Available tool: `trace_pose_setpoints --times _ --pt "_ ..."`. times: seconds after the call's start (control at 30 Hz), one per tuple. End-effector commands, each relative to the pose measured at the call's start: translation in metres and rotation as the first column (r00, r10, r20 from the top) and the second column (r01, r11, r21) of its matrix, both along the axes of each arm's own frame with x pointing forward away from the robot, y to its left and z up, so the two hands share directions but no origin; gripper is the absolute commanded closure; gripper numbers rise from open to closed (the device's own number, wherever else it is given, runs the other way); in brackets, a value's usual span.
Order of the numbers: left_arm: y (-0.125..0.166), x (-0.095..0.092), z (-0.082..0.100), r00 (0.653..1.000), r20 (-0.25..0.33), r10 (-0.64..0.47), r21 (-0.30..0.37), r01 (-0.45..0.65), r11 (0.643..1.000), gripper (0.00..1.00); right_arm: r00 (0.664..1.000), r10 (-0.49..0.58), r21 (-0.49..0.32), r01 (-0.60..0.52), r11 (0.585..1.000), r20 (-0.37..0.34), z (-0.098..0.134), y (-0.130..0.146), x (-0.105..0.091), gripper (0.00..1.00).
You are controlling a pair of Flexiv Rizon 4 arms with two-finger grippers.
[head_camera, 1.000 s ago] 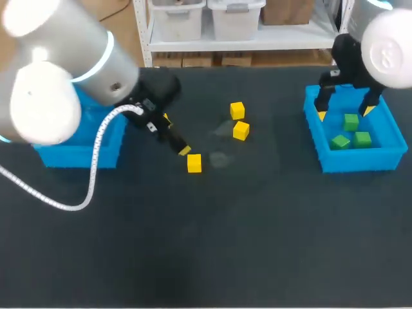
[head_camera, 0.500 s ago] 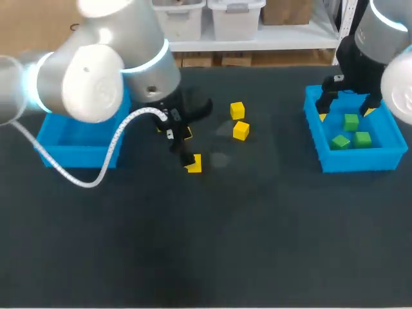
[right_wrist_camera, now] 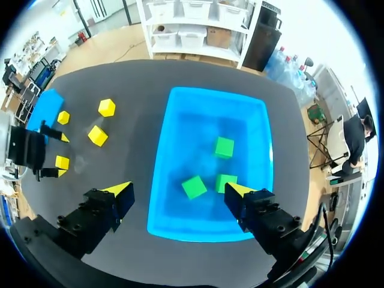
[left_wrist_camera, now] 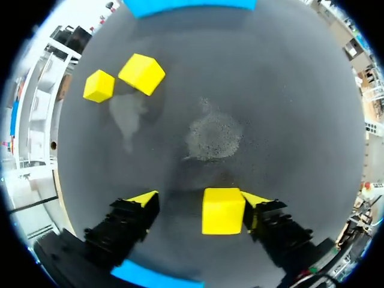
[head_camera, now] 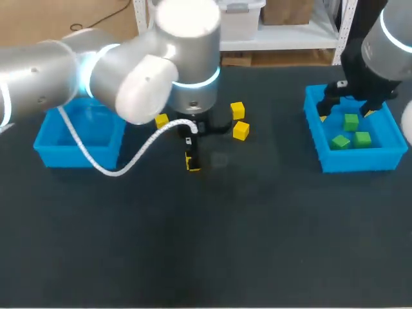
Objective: Put the green cubes in the right bin and the yellow cubes in the left bin.
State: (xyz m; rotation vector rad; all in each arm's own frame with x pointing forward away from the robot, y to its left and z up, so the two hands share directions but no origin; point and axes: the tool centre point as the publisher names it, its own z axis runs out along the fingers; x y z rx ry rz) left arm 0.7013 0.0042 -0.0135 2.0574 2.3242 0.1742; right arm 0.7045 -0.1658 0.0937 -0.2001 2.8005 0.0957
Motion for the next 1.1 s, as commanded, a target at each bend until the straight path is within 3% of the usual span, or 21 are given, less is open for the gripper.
trace_pose_setpoints --times 0.03,0.27,0.43,0.57,0.63,0.77,0.9,1.03,1.1 --pt "-0.002 0.002 0.000 0.998 -0.013 0.063 0.113 -0.061 0.992 1.00 0.980 -0.015 0.028 0.009 1.000 0.200 -0.001 -0.001 -0.005 0.00" --pt "0.009 0.010 0.015 0.988 0.014 0.157 0.027 -0.157 0.987 1.00 0.980 -0.015 0.028 0.009 1.000 0.200 -0.001 -0.001 -0.005 0.00" --pt "0.033 0.037 0.055 0.938 0.093 0.334 -0.123 -0.322 0.939 1.00 0.980 -0.015 0.028 0.009 1.000 0.200 -0.001 -0.001 -0.005 0.00" --pt "0.065 0.057 0.092 0.848 0.108 0.519 -0.278 -0.475 0.835 1.00 0.980 -0.015 0.028 0.009 1.000 0.200 -0.001 -0.001 -0.005 0.00" --pt "0.084 0.065 0.109 0.783 0.095 0.615 -0.351 -0.552 0.756 1.00 0.980 -0.015 0.028 0.009 1.000 0.200 -0.001 -0.001 -0.005 0.00" --pt "0.121 0.071 0.134 0.617 0.004 0.787 -0.480 -0.689 0.543 1.00 0.980 -0.015 0.028 0.009 1.000 0.200 -0.001 -0.001 -0.005 0.00" --pt "0.156 0.073 0.139 0.470 -0.039 0.882 -0.516 -0.765 0.385 1.00 0.980 -0.015 0.028 0.009 1.000 0.200 -0.001 -0.001 -0.005 0.00" --pt "0.180 0.070 0.130 0.368 -0.064 0.928 -0.504 -0.814 0.288 1.00 0.980 -0.015 0.028 0.009 1.000 0.200 -0.001 -0.001 -0.005 0.00" --pt "0.186 0.067 0.124 0.336 -0.075 0.939 -0.494 -0.830 0.258 1.00 0.980 -0.015 0.028 0.009 1.000 0.200 -0.001 -0.001 -0.005 0.00"
